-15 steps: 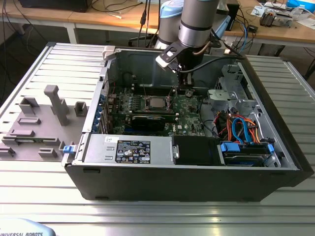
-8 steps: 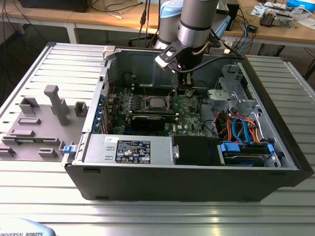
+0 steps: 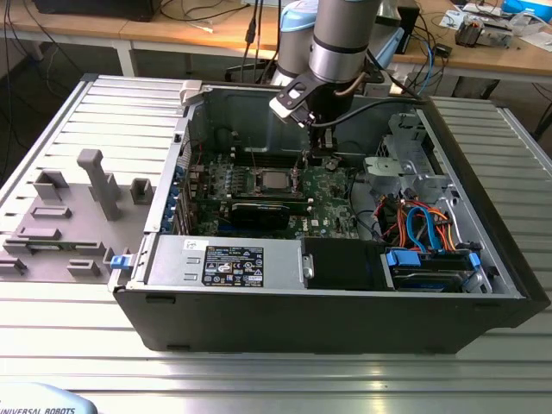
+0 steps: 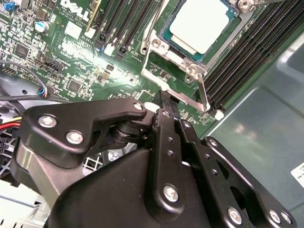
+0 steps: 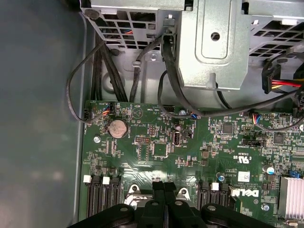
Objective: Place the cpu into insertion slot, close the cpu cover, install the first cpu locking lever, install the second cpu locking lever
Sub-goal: 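Close the cpu cover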
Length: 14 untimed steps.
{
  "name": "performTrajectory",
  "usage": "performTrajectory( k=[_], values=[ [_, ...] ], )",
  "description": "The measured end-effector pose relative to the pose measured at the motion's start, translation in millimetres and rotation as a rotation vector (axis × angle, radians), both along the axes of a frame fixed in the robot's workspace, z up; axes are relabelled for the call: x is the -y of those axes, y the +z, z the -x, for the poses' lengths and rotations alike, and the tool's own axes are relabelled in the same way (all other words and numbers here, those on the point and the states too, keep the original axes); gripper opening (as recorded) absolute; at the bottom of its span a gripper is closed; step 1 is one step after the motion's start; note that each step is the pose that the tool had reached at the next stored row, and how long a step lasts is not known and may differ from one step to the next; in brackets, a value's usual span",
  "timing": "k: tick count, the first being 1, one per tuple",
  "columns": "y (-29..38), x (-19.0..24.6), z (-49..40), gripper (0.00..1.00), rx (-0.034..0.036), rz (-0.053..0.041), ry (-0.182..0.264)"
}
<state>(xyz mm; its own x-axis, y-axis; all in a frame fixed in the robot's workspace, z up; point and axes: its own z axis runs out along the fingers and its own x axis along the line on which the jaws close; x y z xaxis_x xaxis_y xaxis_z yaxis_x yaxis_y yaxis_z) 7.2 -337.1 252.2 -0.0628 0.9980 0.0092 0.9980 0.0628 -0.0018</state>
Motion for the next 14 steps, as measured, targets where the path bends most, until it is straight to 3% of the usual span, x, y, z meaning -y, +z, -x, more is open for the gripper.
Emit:
performTrajectory(
  k=[14],
  values=[
    [0.0, 0.0, 11.7, 0.11, 0.0000, 0.0000, 0.000]
  ],
)
